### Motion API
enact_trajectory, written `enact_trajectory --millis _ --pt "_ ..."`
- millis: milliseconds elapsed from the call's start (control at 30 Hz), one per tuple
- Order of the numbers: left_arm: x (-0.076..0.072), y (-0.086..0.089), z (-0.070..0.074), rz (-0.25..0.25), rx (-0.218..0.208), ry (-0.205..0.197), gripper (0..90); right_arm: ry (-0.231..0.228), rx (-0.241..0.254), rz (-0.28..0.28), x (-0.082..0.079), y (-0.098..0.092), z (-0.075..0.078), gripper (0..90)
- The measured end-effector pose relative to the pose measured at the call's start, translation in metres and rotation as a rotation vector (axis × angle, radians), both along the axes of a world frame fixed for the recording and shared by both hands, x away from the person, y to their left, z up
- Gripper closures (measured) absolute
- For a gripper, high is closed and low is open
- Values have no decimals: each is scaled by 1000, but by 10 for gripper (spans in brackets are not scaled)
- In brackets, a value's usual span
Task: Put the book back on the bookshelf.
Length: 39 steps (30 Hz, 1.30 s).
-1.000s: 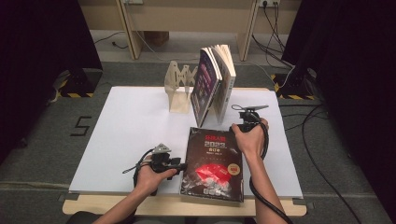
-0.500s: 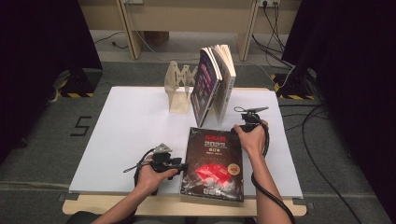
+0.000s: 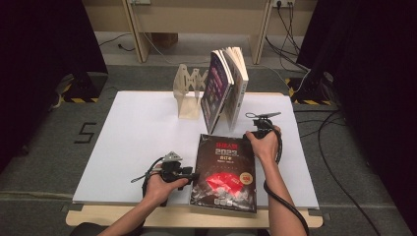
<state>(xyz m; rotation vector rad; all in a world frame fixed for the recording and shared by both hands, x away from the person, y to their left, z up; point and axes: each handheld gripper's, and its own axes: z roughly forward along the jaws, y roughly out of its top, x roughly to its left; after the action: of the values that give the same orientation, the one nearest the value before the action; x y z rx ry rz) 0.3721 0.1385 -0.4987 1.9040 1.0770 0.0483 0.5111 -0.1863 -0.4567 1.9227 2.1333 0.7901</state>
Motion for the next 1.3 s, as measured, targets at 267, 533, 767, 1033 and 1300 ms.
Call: enact_trajectory --millis 267,533,767,1033,1300 --pt "-3 -2 -1 -4 -6 -1 522 -3 -33 14 0 -1 -5 473" --pt "-4 -4 -1 -8 -8 -2 524 -9 -40 35 3 0 -7 468" --pt "-4 -5 0 -12 1 -3 521 -22 -32 36 4 -1 -8 478" --pt "-5 -5 1 -20 5 0 538 -21 -54 50 2 1 -8 538" --pt "-9 -3 2 -18 15 2 548 -21 -59 49 -2 1 -8 571"
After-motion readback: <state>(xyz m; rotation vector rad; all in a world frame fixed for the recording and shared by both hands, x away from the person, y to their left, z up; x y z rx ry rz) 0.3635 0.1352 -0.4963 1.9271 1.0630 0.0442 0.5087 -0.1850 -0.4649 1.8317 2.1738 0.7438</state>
